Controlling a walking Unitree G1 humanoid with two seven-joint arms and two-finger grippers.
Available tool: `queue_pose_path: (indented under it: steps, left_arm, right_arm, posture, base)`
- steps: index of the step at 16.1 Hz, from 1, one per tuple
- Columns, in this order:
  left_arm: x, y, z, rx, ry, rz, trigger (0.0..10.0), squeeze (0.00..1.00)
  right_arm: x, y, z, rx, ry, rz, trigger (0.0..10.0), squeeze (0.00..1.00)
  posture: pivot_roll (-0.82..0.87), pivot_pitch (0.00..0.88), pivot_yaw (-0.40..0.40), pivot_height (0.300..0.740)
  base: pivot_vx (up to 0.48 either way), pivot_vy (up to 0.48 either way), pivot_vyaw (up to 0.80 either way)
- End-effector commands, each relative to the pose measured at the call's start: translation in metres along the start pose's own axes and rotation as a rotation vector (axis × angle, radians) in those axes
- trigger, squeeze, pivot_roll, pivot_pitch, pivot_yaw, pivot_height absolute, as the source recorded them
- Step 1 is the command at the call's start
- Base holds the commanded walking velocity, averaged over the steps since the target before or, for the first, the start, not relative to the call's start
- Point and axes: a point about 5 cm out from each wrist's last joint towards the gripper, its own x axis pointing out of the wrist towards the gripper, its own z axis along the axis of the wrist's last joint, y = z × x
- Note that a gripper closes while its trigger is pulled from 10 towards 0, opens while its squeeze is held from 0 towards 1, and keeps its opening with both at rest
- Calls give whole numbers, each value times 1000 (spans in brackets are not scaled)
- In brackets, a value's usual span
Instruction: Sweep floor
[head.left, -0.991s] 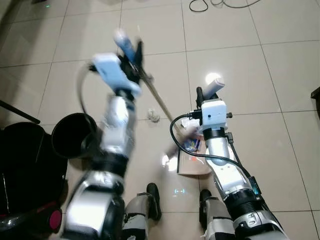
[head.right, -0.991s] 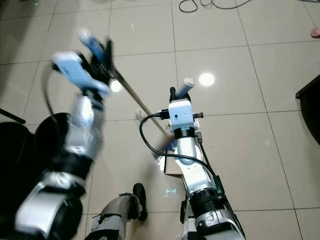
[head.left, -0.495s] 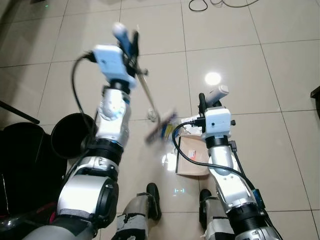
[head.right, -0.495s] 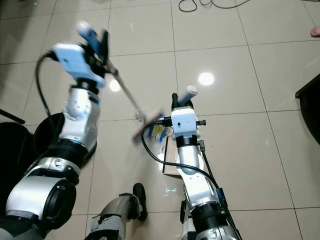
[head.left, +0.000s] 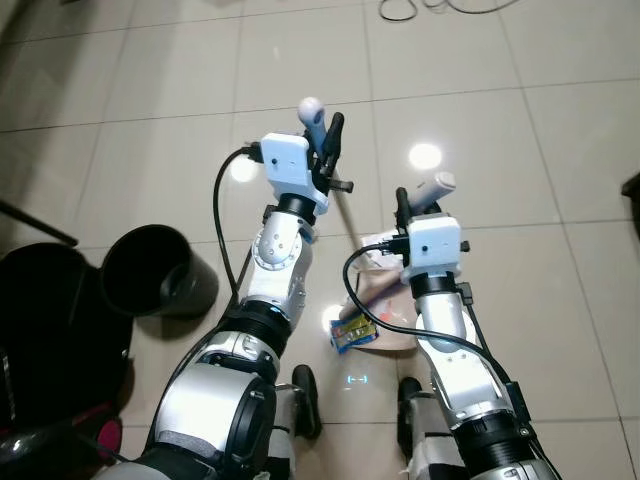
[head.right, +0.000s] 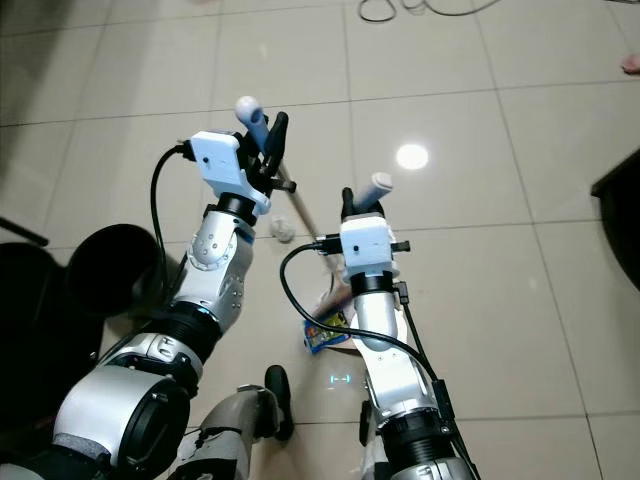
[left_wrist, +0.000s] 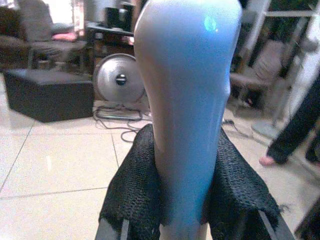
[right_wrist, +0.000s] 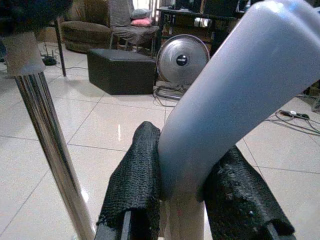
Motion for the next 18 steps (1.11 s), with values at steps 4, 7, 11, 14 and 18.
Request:
queue_pose_path:
  steps: [4,7,11,14,18]
  left_arm:
    - [-1,19,7,-103,-39,233,10000,0]
    - [11,19,24,-246,-91,290,10000,0]
    - [28,26,52,-279,-184,286,10000,0]
    - [36,38,74,-152,-258,241,10000,0]
    - [37,56,87,-11,-277,163,10000,0]
  right_arm:
    - [-8,6,-16,18,103,26,10000,0]
    - [-7,5,-17,15,104,27,10000,0]
    - [-5,4,-17,11,106,28,10000,0]
    - [-4,5,-17,11,105,29,10000,0]
    - [-3,5,-17,15,104,26,10000,0]
  posture:
    - [13,392,131,740]
    - [17,391,132,740]
    - [20,392,134,740]
    - [23,392,135,740]
    - [26,384,137,740]
  base:
    - [0,0,0]
    - [0,0,0]
    - [0,0,0]
    - [0,0,0]
    - [0,0,0]
